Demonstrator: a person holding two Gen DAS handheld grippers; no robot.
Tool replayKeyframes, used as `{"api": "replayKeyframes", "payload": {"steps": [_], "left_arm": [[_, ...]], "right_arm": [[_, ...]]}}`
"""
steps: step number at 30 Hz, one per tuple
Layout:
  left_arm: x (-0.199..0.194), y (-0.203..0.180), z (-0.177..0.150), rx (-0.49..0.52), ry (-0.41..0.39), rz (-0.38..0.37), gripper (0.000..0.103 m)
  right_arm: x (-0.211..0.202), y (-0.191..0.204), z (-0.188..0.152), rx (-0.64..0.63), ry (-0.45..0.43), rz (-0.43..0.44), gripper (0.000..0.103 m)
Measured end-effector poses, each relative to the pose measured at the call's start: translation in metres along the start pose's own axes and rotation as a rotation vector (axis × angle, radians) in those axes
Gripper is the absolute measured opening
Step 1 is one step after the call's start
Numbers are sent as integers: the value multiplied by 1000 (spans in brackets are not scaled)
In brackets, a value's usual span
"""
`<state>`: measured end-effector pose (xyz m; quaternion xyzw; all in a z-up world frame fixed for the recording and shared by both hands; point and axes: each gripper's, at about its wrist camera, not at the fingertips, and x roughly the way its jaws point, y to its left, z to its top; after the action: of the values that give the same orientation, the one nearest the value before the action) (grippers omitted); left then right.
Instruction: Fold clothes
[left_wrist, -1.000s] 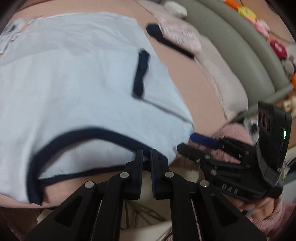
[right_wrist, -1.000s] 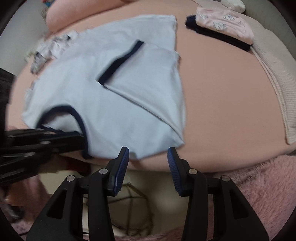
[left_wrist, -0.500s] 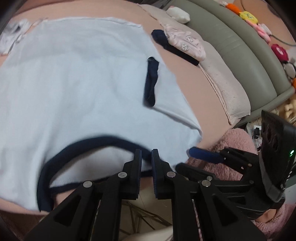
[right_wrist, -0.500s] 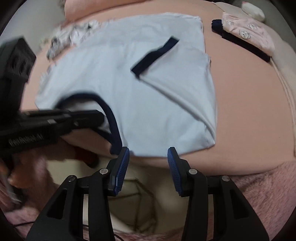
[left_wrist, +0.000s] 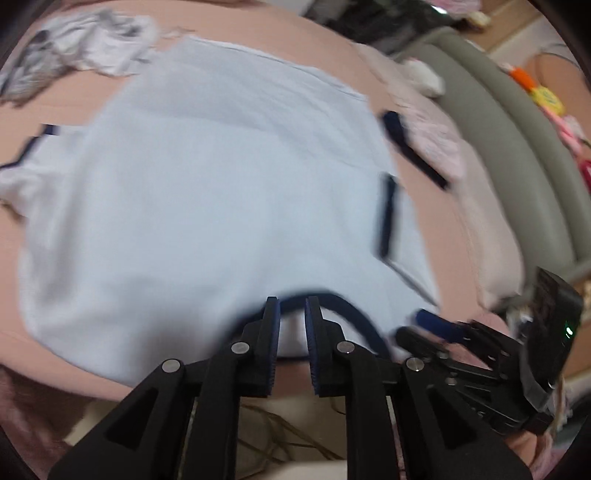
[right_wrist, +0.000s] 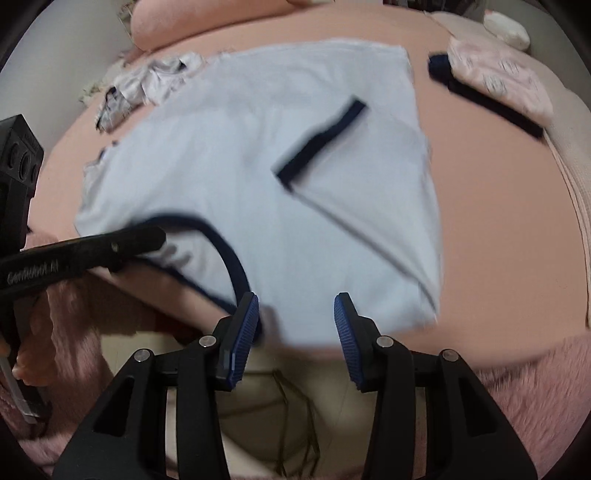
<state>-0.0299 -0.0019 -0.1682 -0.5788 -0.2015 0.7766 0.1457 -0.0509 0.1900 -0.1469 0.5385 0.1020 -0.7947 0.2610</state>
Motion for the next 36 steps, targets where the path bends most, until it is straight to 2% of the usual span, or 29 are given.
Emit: {"api": "replayKeyframes", "payload": {"steps": [1, 4, 9, 11, 13, 14, 15, 18, 21, 23, 26, 29, 31, 34, 35, 36], "left_arm": [[-4, 4, 0, -10, -4, 9, 16], [-14, 15, 2, -40, -17, 37, 15], [-32, 34, 4, -91, -39, 83, 17], [-32, 35, 7, -94, -46, 82, 20], [-22, 41, 7, -122, -2, 99, 24], [-15, 47, 5, -136, 29, 122, 23], [-14, 50, 4, -148, 41, 126, 22], [-27, 53, 2, -164, -14, 95, 23], [-45, 59, 3, -167, -104, 67, 24], [-55, 64, 3, -176, -150, 50, 24], [-61, 78, 0, -226, -163, 30, 24], [-67, 92, -3, -275, -176, 10, 23], [-71, 101, -6, -308, -185, -3, 23], [-78, 115, -9, -357, -198, -24, 26], [-80, 119, -10, -374, -202, -30, 30], [-85, 126, -9, -401, -229, -21, 37]], "right_arm": [[5, 3, 6, -16, 8, -9, 44], [6, -17, -14, -49, 85, -107, 43], [-13, -33, -19, 39, 48, -80, 43], [-18, -24, -16, 10, 16, -23, 43], [-15, -10, -14, -34, 22, 11, 43], [-10, -6, -14, -60, 40, 9, 43], [-1, 1, -15, -87, 70, -29, 43], [4, -1, -25, -115, 93, -91, 43], [-7, -10, -28, -76, 91, -76, 43], [-14, -10, -20, -54, 42, -35, 43], [7, 12, 8, -46, -3, -83, 43], [43, 22, 10, -48, 75, -151, 43], [41, 21, 2, -59, 69, -159, 43], [31, 22, -2, -62, 89, -126, 43], [28, 22, -3, -63, 96, -114, 41], [20, 28, 5, -61, 80, -45, 41]]}}
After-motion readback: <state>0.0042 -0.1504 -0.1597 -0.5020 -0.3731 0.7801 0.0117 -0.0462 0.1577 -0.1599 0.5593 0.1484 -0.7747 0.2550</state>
